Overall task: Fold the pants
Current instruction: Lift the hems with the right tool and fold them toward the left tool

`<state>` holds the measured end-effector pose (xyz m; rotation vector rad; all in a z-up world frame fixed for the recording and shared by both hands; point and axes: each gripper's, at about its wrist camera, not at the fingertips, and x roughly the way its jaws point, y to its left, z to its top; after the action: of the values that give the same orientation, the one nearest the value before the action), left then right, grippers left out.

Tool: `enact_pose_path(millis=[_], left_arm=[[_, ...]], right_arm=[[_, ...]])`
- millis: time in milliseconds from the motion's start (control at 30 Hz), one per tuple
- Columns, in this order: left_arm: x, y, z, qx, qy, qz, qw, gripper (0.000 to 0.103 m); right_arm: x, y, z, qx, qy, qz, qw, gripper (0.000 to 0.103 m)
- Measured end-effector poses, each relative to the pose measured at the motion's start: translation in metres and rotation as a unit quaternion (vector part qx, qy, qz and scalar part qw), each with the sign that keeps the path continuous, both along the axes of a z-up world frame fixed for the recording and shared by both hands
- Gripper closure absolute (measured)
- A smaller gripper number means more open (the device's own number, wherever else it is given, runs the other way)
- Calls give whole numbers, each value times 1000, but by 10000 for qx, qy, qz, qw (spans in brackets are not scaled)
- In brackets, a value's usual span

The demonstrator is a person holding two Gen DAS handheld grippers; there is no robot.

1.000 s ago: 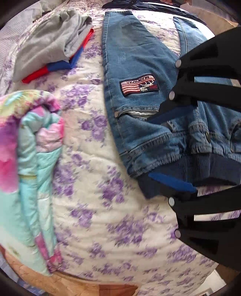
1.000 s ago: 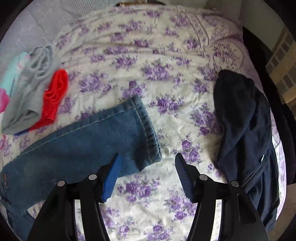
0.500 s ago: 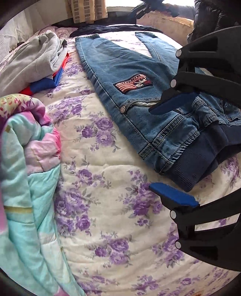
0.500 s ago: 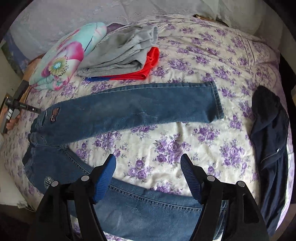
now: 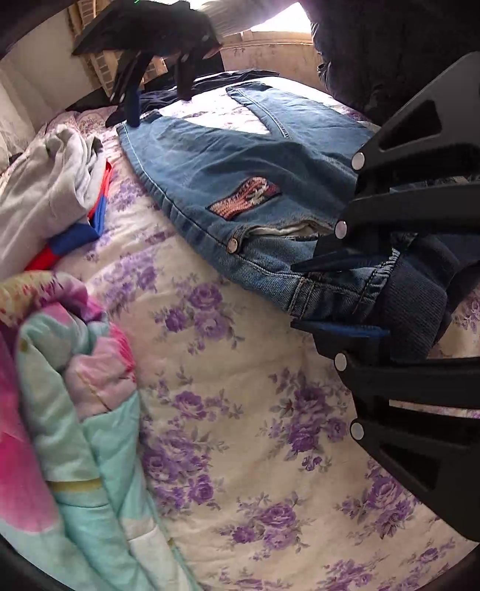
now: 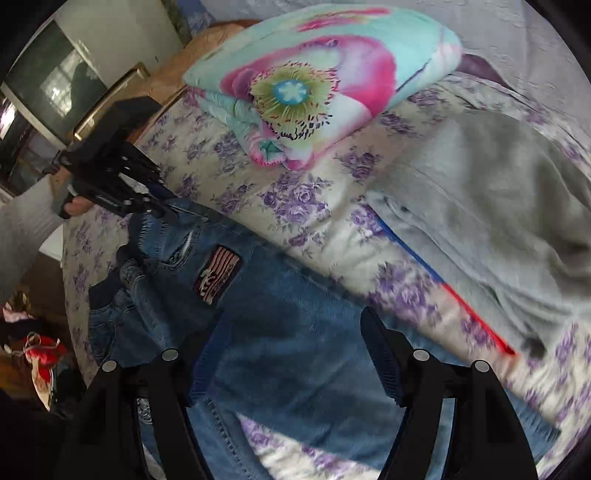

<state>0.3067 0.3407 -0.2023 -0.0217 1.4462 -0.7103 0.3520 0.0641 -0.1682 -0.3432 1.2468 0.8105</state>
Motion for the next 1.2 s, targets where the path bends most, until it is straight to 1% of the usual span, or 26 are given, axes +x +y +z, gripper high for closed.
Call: enact_pose_path(millis=[67,133,233,300,367,433,467,600,667,700,733,767,800,833,867,933,1067,1200], left_arm=[[-7,-2,11,8,-146,-88,9999,81],[-13,-6,19,28,-256,-195,9995,81],[-17,-11,25,53,-323,-236,9992,81],[-19,-9,26,51,-337,-239,9991,81],[-18,-8,26,65,-342,-230,9991,81],[-18,-10,25,76,-345,-232,9991,81],[-17,-10,25,78,-341,-228,9991,81],[-16,-10,24,94,-321,-216,9992,81],[-16,-10,23,93,-318,-217,9992,81],[-16,-11,23,97,-320,-213,9992,81],[-17,-11,23,92,-322,-208,9992,81],[-17,-12,23,65,-314,-193,9993,81],[-17,-12,22,50,-308,-191,9993,81],[-17,-14,22,59,-308,-201,9993,81],[-18,-15,22,78,-315,-208,9993,81],[-18,-16,22,108,-323,-197,9992,81],[-27,-18,33,197,-394,-168,9989,81],[-48,-24,55,251,-588,-243,9977,81]], right_arm=[[18,22,-16,-212,230,346,9989,30],[27,34,-30,-387,330,661,9965,30],[32,48,-45,-672,432,1065,9911,30],[35,52,-57,-845,660,1278,9860,30],[34,56,-70,-1113,758,1485,9797,30],[33,56,-80,-1354,735,1566,9756,30],[34,54,-84,-1398,824,1555,9744,30],[37,43,-85,-1263,1227,1467,9734,30],[41,39,-83,-1154,1279,1387,9752,30],[45,37,-83,-1134,1259,1359,9761,32],[48,36,-85,-1123,1218,1360,9767,45],[50,37,-87,-1090,1231,1427,9760,62],[48,38,-88,-1060,1308,1508,9741,74],[44,40,-89,-1128,1324,1571,9721,83],[38,42,-88,-1224,1237,1677,9704,89],[27,41,-79,-1326,1024,1801,9693,92],[7,22,-37,-1069,626,1475,9813,93],[-24,1,1,-756,251,1072,9910,93]])
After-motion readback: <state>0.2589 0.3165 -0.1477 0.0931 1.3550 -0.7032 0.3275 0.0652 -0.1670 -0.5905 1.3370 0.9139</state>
